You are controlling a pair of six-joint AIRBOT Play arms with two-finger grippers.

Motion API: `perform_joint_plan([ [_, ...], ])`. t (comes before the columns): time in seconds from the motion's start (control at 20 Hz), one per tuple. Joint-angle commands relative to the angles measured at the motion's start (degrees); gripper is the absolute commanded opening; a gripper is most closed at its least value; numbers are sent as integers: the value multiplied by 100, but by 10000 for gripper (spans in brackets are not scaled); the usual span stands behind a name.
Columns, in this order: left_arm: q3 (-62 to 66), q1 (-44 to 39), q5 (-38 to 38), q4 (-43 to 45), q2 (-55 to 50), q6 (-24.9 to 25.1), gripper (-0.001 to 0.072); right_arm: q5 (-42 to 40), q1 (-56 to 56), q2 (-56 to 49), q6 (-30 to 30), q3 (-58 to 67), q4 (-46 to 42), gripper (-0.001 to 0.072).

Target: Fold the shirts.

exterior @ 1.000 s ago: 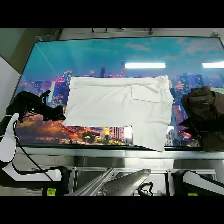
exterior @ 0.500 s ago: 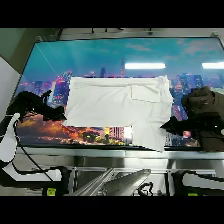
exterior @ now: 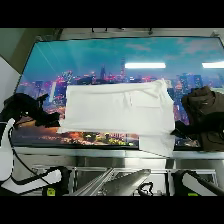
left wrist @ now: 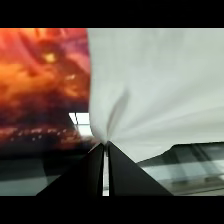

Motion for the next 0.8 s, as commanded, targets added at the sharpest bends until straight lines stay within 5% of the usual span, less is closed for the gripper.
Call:
perform_joint_plan([
  [0.0,-802,7,96,643,730,-81,12,-107,-39,850,909,-240,-1172,18],
  [0.3,-118,2,-188,232,772,-96,13,892,107,758,-627,444,1176,18],
  [0.75,2638,-511,-1191,-28,-1740,-557,13,2131,1268,-2146,-485,3032,1386,18],
])
